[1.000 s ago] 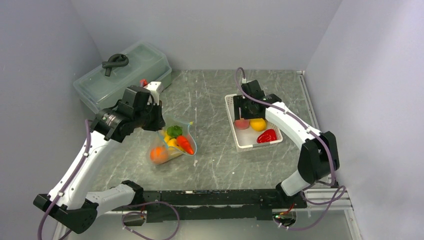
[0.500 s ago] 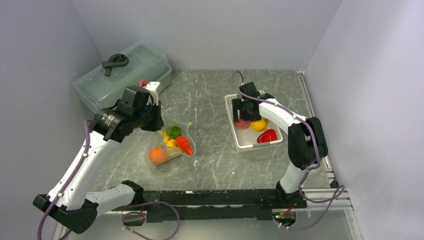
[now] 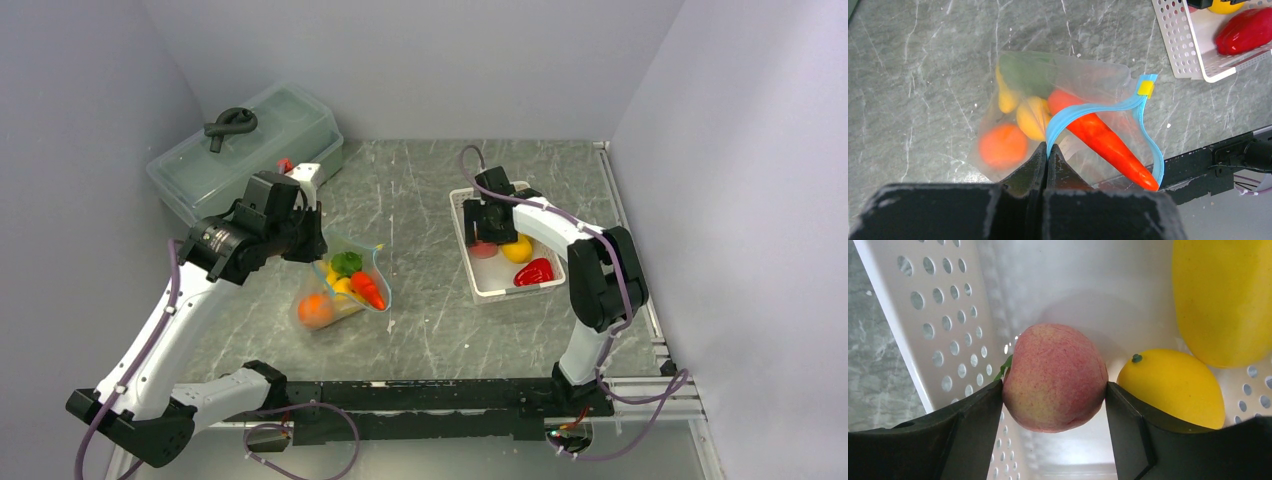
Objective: Place the food in the zip-top bag and seal the zipper
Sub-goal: Pick up the fake fruit from the bin, then place the fake fruit in the zipper food storage bag.
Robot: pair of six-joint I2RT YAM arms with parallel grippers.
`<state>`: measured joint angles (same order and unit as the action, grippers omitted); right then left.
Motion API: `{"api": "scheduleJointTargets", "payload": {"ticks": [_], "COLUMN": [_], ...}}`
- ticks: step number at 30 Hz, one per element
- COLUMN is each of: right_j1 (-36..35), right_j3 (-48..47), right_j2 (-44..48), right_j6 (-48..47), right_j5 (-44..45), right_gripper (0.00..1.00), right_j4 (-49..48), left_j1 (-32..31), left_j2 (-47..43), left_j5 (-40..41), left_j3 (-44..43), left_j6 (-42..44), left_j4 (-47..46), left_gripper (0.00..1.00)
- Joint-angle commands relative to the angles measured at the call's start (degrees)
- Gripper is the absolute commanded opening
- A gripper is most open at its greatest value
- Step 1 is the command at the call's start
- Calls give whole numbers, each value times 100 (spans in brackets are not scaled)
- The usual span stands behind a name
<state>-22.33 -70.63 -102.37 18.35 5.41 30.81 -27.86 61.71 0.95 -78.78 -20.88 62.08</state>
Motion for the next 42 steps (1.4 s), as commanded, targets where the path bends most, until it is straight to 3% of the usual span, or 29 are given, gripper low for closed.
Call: {"api": "scheduleJointTargets", "payload": {"ticks": [1,6,22,35,42], "right_j1": [20,22,11,-135,-575], "right_j3": [58,-22,-322,-254,-330], "right_j2": [95,345,1807,3170,3398], "right_j6": [48,-2,158,149,-11], "right_j5": [50,117,-101,-2233,-3467], "right_gripper": [55,34,29,28,27], "right_j4": [-198,-63,426,-223,-578], "left_j1": [-18,-17,-18,-18,-13], "left_j2": [-113,-154,-179,-101,-72], "left_j5": [49,54,6,-42,-42], "left_j3": [-175,-139,-24,-36,-52], "left_j6": [-126,-126,-96,-69,-74], "left_j4": [-91,-92,-187,-276,-312], "left_gripper": [0,0,0,0,0]}}
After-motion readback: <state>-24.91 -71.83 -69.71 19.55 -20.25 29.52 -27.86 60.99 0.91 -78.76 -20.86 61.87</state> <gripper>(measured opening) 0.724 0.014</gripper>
